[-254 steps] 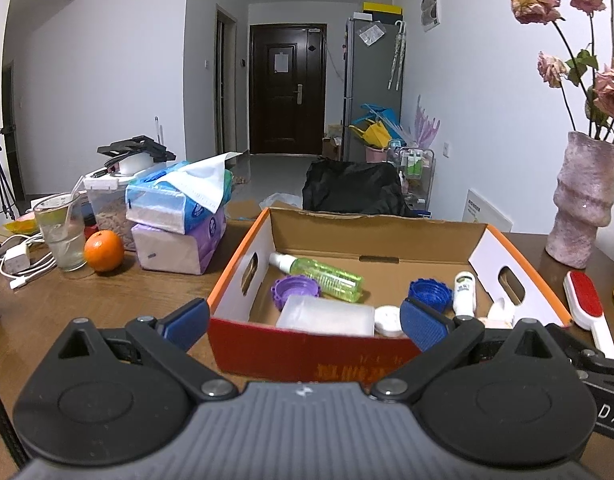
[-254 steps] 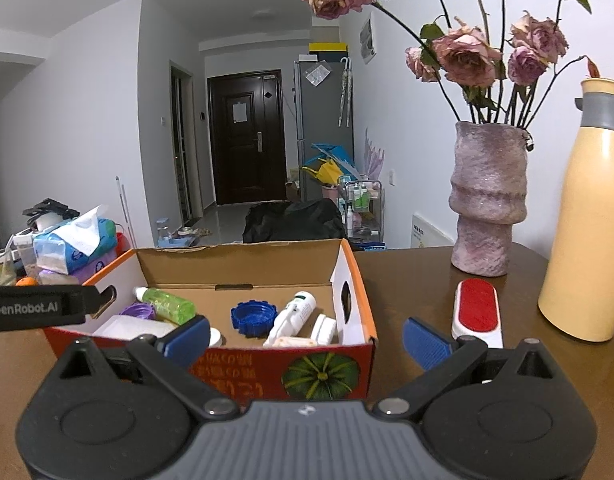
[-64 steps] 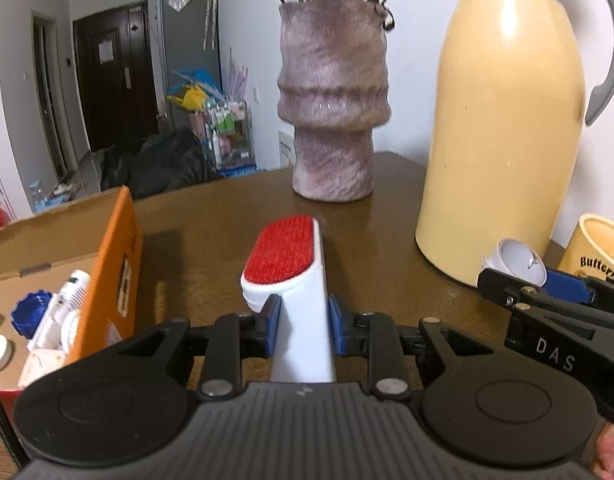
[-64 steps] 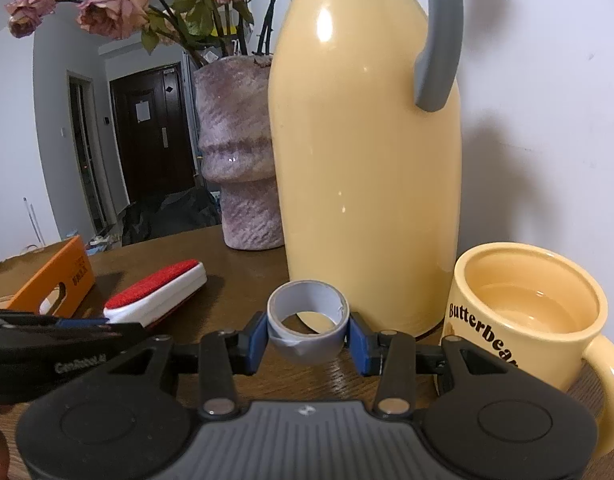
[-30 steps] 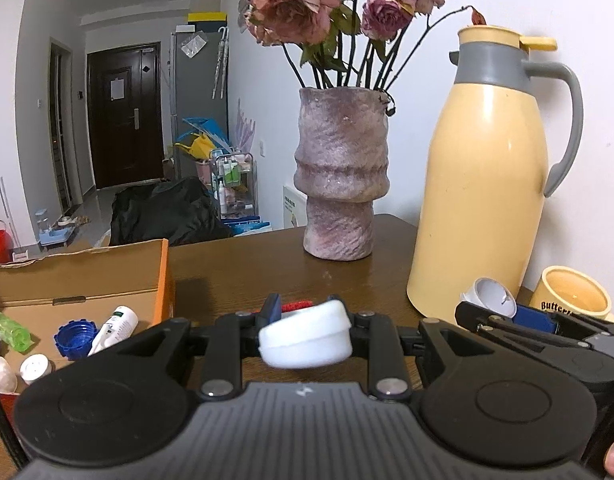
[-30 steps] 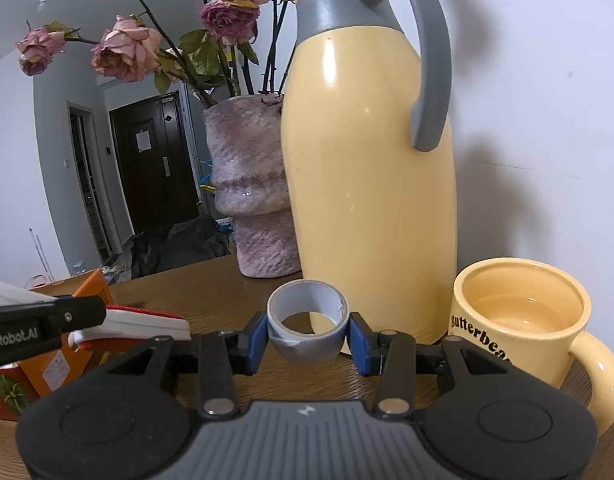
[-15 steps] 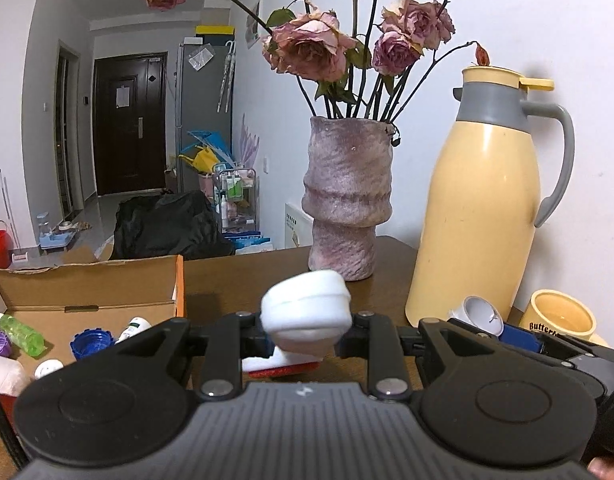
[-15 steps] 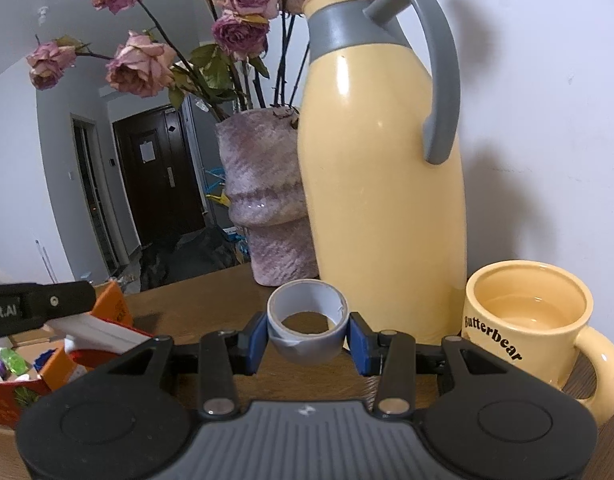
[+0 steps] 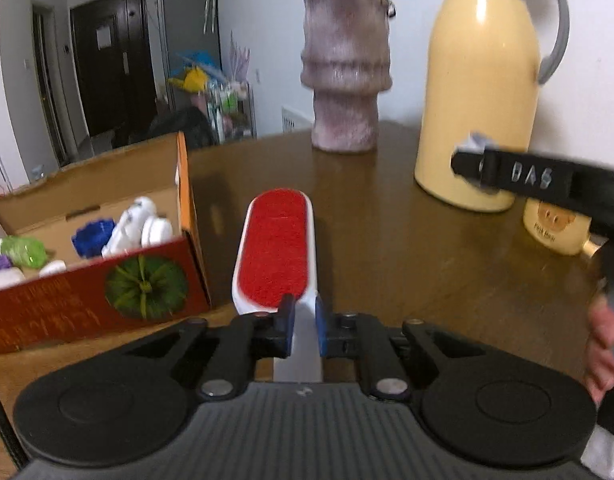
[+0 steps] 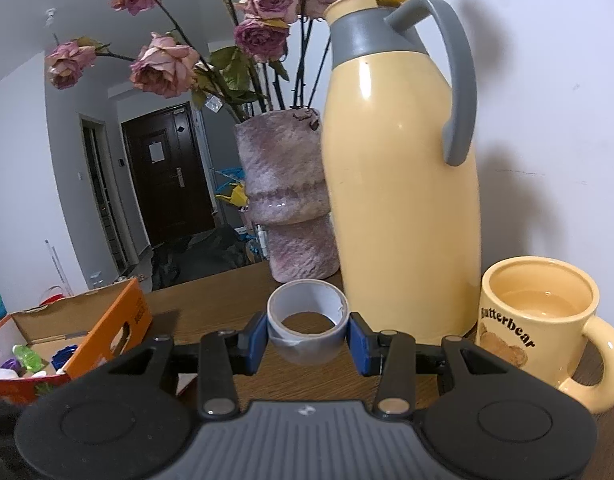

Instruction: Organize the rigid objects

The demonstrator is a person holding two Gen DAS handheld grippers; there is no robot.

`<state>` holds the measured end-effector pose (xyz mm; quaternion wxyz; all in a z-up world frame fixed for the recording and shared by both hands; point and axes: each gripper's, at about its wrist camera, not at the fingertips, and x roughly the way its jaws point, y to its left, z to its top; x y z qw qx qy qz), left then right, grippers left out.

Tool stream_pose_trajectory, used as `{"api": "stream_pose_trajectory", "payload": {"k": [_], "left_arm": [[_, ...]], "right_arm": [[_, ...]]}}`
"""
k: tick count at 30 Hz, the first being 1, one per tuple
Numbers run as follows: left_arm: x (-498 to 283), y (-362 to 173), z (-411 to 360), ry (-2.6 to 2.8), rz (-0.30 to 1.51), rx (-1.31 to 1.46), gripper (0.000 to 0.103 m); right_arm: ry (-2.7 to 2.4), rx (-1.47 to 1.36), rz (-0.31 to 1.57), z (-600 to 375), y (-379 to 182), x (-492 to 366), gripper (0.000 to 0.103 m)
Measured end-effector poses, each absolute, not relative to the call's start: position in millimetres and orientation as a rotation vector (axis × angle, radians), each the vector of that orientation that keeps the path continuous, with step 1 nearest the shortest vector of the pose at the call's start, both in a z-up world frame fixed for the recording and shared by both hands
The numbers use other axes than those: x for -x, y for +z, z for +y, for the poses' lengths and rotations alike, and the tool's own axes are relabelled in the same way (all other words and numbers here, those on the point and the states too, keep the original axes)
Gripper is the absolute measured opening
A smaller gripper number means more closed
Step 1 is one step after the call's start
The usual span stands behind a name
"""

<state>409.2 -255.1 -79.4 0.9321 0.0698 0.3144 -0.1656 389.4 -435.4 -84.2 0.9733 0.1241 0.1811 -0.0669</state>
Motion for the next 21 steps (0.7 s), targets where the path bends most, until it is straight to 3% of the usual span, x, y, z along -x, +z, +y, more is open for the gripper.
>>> {"api": "stream_pose_trajectory", "payload": {"k": [5, 6, 9, 10, 14, 21], "left_arm": [[-409.9, -82.1, -255.5, -0.341, 0.652, -0.153, 0.013], [-412.4, -81.6, -255.8, -0.336, 0.655, -0.152, 0.019], [-419.4, -82.2, -255.7, -0.318, 0.670, -0.144, 0.065], [-421.9, -82.1, -255.9, -0.307, 0.670, -0.143, 0.068], [-433.8, -80.3, -258.2, -0.295, 0.674, -0.129, 0.078], [-455.3, -81.6, -267.5, -0.284, 0.679, -0.129, 0.078]], "right_arm": [[-0.119, -0.245, 0.365, -430.2, -83.1, -387.3, 0.042], [-0.118, -0.245, 0.367, -430.2, -83.0, -387.4, 0.042], [-0.115, -0.252, 0.376, -431.3, -83.4, -389.0, 0.042], [-0.113, -0.252, 0.380, -431.6, -83.7, -390.0, 0.042], [-0.104, -0.255, 0.390, -432.9, -84.5, -393.2, 0.042], [-0.092, -0.268, 0.417, -434.8, -88.2, -399.8, 0.042]]}}
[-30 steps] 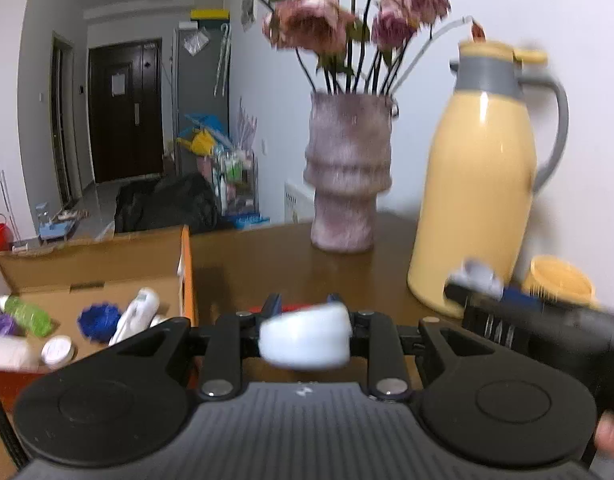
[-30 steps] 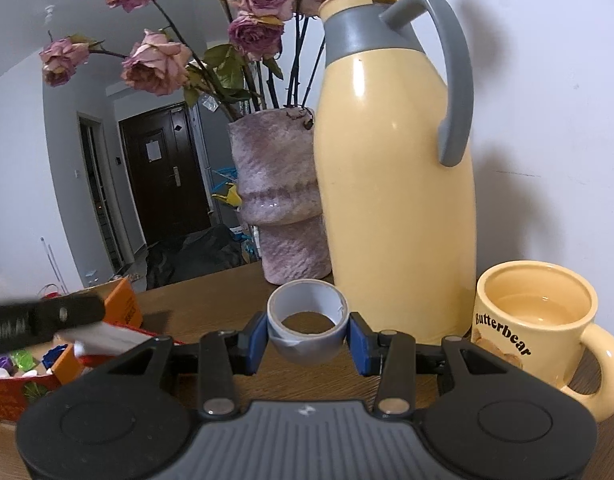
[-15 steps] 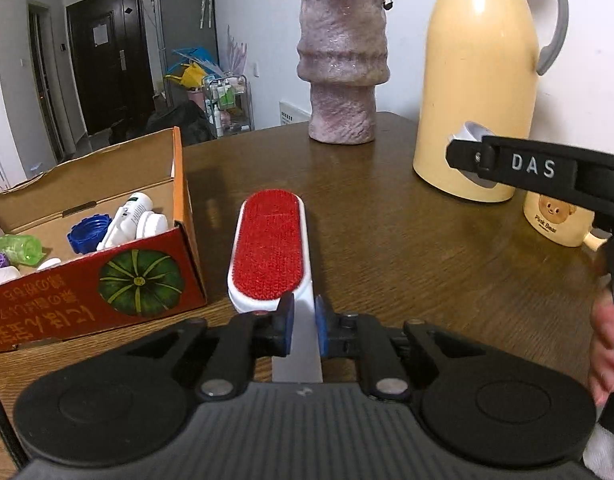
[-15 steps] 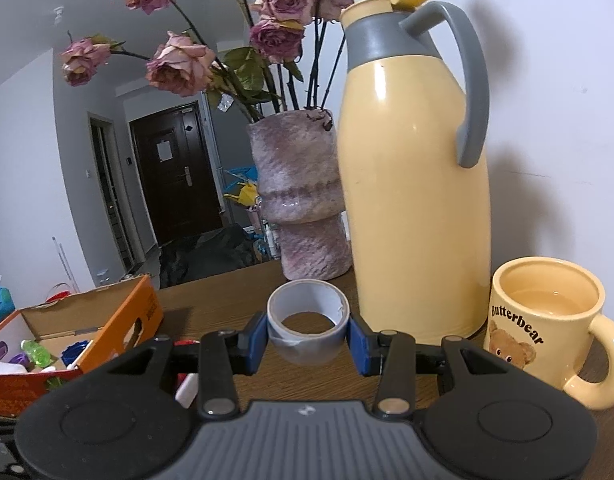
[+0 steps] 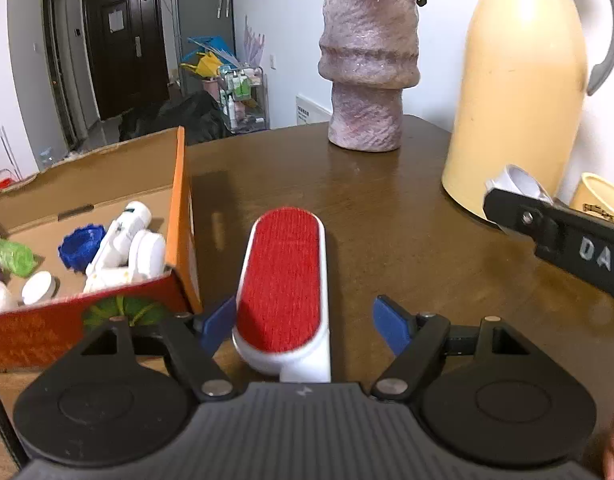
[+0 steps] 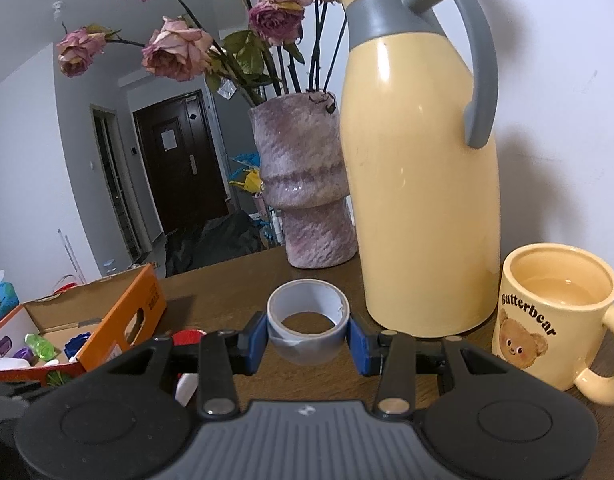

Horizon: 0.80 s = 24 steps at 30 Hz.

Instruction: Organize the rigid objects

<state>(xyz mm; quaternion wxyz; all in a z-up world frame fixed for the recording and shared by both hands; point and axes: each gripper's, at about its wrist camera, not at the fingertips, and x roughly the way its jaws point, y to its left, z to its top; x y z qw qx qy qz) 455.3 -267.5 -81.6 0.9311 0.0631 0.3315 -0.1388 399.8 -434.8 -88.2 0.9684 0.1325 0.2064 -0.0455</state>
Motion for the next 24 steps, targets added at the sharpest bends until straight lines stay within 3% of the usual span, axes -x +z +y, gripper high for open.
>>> {"api": "stream_pose_trajectory", "payload": {"k": [18, 24], "left_arm": [[-480.4, -87.4, -284.3, -0.269, 0.686, -0.172, 0.084], [-472.5, -84.8, -285.1, -0.331, 0.681, -0.157, 0.068]], "right_arm": [[-0.105, -0.260, 0.461, -437.2, -96.4, -411.5, 0.042], [-0.107, -0.261, 0.461, -437.1, -96.6, -411.6, 0.042]]}}
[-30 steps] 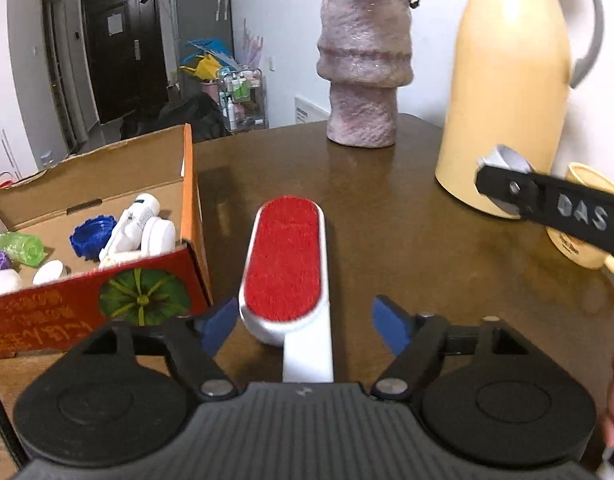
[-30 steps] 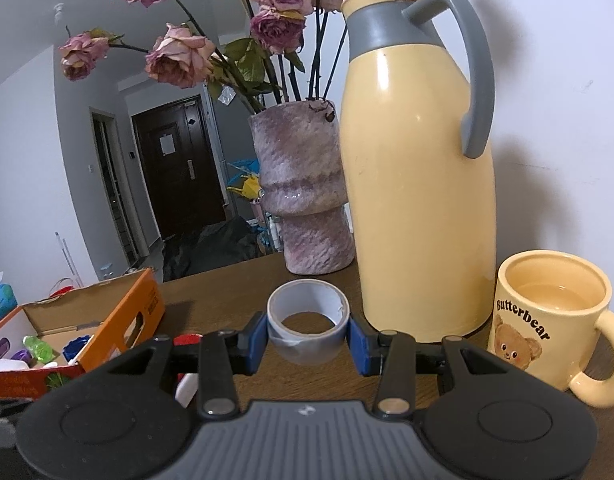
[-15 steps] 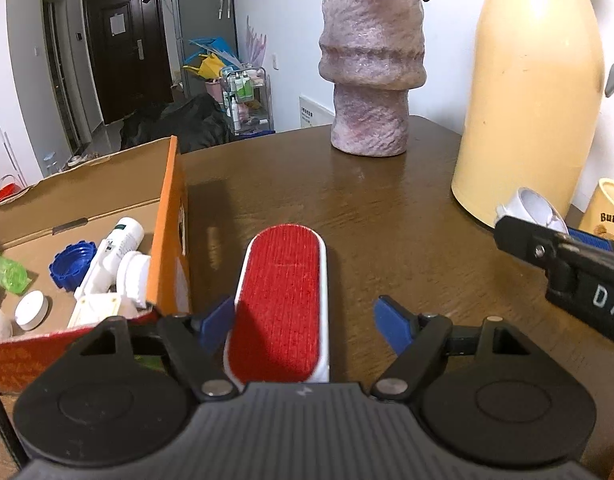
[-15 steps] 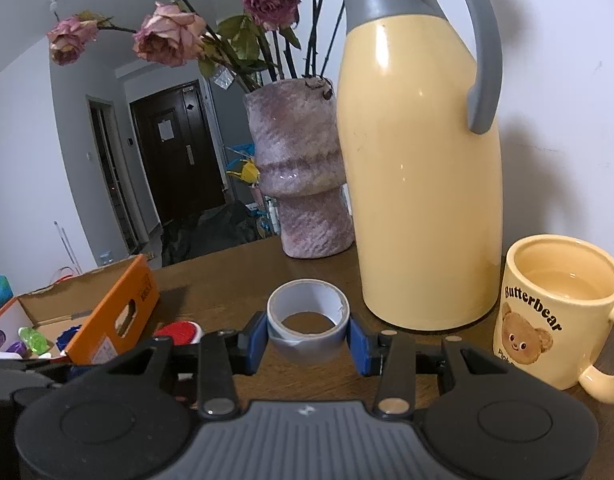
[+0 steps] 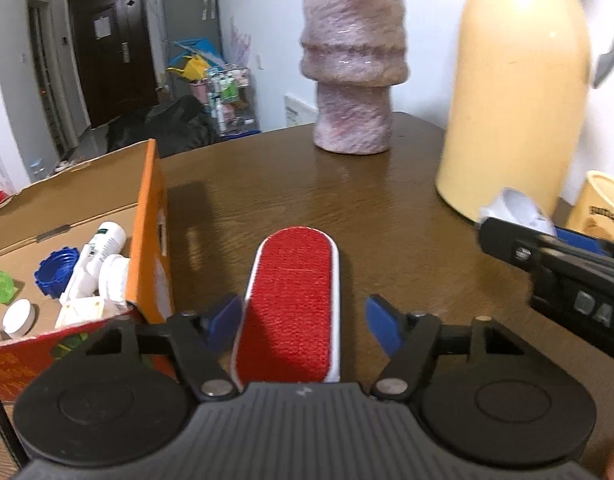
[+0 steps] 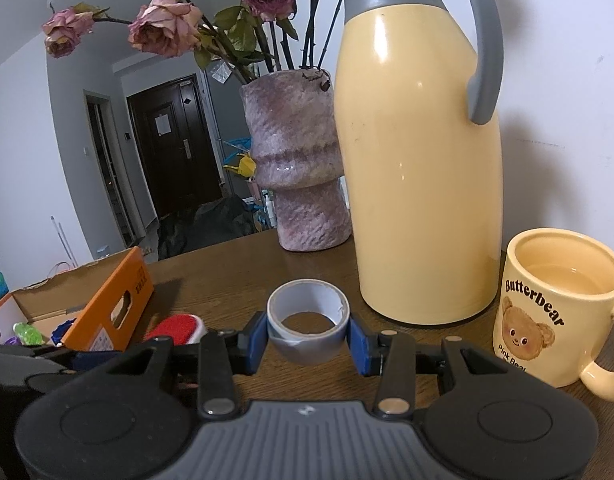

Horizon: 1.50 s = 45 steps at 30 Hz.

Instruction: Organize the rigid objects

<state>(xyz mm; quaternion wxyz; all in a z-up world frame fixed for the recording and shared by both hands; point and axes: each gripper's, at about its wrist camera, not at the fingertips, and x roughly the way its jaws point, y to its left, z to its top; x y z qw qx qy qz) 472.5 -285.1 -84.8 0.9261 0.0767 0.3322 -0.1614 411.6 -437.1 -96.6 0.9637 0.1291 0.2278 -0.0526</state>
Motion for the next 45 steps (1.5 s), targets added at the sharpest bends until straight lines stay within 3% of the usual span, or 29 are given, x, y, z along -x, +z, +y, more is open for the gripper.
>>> {"api": "stream_pose_trajectory", "payload": {"k": [5, 7, 13, 15, 16, 17, 19, 45], "left_arm": [[-467.7, -81.4, -286.2, -0.339, 0.674, -0.139, 0.066], [-470.7, -79.6, -283.1, -0.308, 0.673, -0.126, 0.075], [-480.1, -87.1, -284.1, -0.332, 0.737, -0.123, 0.082], [-482.1, -90.6, -284.3, -0.337, 0.755, -0.124, 0.077], [-483.4, -92.5, -284.4, -0.340, 0.767, -0.123, 0.065], [-485.4, -95.0, -284.3, -0.346, 0.786, -0.120, 0.059], [-484.8, -95.1, -283.7, -0.341, 0.781, -0.122, 0.057], [-425.9, -33.7, -236.0, -0.332, 0.558, -0.029, 0.057]], "right_arm": [[-0.109, -0.266, 0.459, -437.8, -96.4, -409.9, 0.042], [-0.111, -0.267, 0.459, -438.0, -96.5, -409.9, 0.042], [-0.111, -0.262, 0.462, -437.2, -96.8, -410.8, 0.042], [-0.110, -0.262, 0.464, -437.1, -96.9, -411.5, 0.042], [-0.109, -0.260, 0.466, -436.8, -97.2, -411.7, 0.042], [-0.108, -0.259, 0.468, -436.4, -97.5, -411.6, 0.042], [-0.106, -0.257, 0.470, -435.9, -97.7, -411.5, 0.042], [-0.093, -0.281, 0.381, -413.4, -69.5, -376.5, 0.042]]}}
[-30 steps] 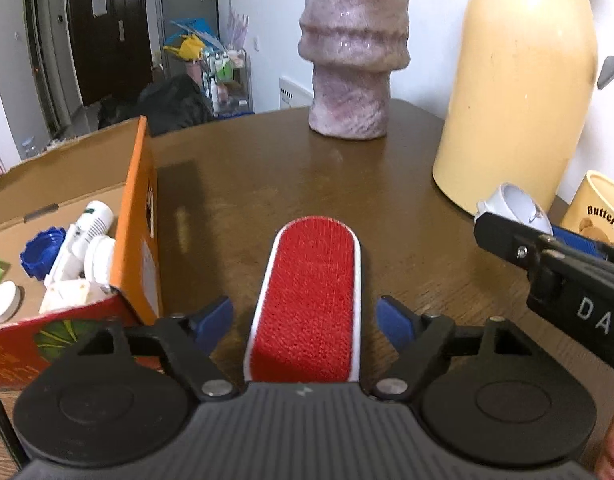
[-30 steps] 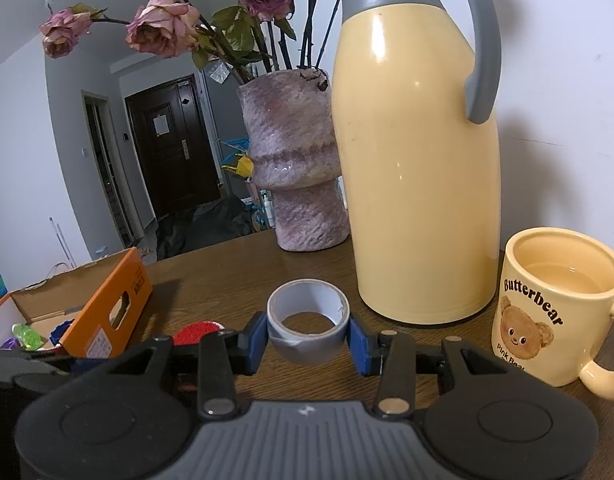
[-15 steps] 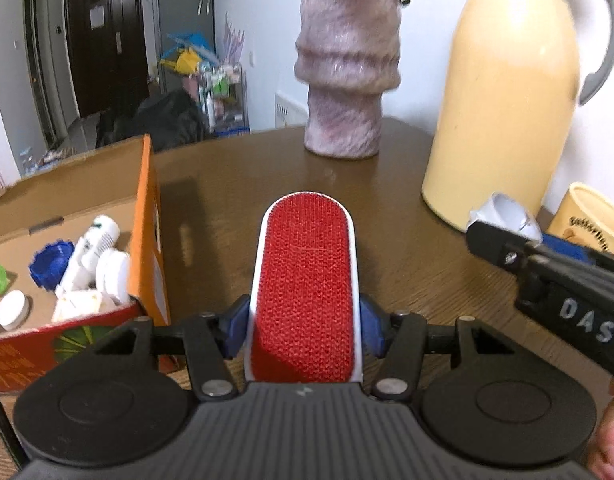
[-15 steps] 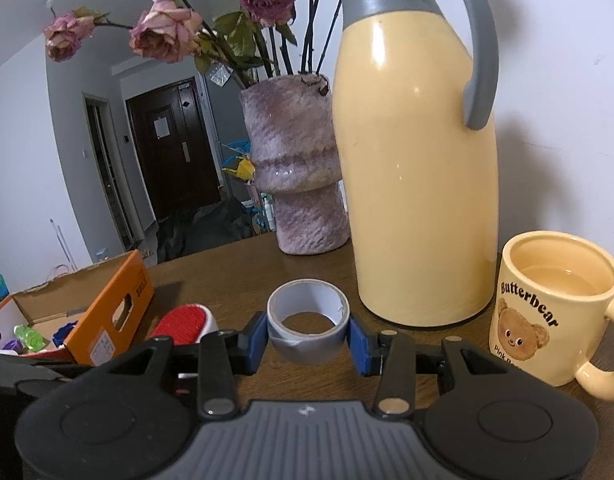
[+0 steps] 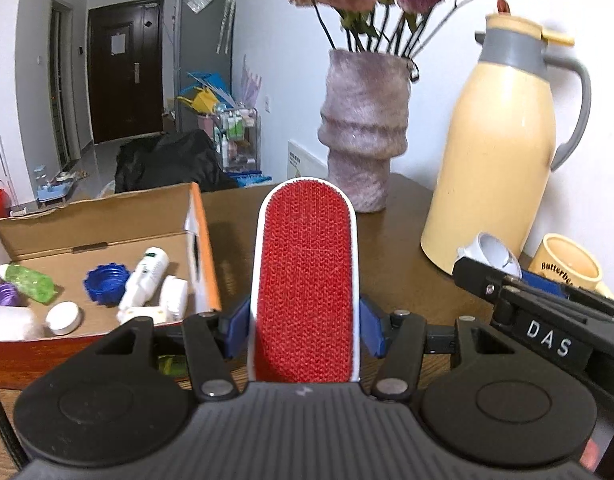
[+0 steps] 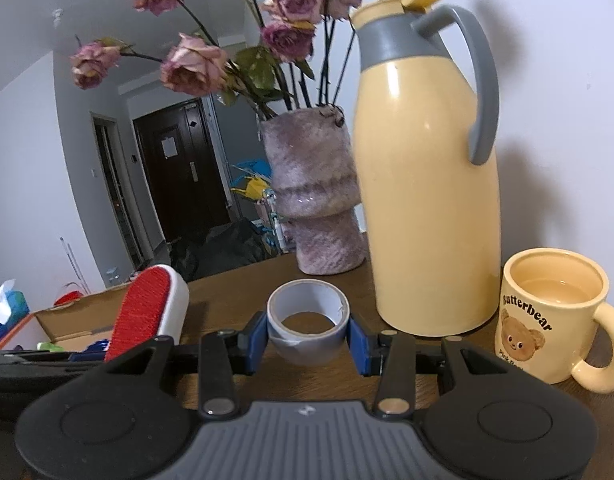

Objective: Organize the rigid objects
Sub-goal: 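Carry the lint roller and tape roll over the cardboard box with both tools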

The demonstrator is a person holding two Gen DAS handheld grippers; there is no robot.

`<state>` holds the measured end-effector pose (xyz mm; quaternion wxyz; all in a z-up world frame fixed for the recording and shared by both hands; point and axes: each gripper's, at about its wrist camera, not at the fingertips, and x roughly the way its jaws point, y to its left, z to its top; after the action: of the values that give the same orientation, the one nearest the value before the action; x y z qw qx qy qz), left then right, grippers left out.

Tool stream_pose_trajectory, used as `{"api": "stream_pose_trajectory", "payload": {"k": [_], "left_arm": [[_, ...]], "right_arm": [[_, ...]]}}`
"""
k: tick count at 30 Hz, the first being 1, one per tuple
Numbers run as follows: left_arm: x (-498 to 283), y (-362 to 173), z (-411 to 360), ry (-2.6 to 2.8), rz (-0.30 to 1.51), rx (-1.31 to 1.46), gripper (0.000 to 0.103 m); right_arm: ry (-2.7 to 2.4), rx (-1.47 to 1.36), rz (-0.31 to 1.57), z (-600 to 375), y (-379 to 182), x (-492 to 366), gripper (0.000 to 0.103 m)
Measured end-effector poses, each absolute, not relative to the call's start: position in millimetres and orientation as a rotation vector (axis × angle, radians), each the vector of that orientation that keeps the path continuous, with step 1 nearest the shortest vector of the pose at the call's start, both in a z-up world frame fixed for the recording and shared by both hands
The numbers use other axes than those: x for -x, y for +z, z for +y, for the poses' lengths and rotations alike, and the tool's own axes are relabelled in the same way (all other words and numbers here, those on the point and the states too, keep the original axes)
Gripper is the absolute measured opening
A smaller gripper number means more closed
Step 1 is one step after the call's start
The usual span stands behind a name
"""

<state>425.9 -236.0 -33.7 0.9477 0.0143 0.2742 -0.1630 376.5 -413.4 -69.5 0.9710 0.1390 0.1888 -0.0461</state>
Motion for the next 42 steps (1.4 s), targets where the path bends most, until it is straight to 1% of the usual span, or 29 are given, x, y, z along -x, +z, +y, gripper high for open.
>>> {"api": "stream_pose_trajectory", "payload": {"k": [18, 22, 28, 35, 42], "left_arm": [[-392.1, -2.6, -160.1, -0.274, 0.497, 0.064, 0.057], [-400.1, -10.4, -155.0, -0.271, 0.570, 0.038, 0.057], [-414.1, -51.0, -159.4, -0.257, 0.741, -0.057, 0.057], [-404.1, -55.4, -158.2, -0.263, 0.716, -0.074, 0.057], [-390.2, -53.3, -160.1, -0.264, 0.682, -0.101, 0.057]], "right_arm": [[-0.023, -0.315, 0.333, -345.2, -49.7, -345.0, 0.042], [-0.010, -0.315, 0.343, -331.6, -50.8, -344.9, 0.042], [-0.032, -0.307, 0.368, -329.9, -56.3, -347.6, 0.042], [-0.044, -0.310, 0.427, -333.6, -66.3, -356.4, 0.042], [-0.029, -0.304, 0.433, -332.3, -65.5, -353.0, 0.042]]}}
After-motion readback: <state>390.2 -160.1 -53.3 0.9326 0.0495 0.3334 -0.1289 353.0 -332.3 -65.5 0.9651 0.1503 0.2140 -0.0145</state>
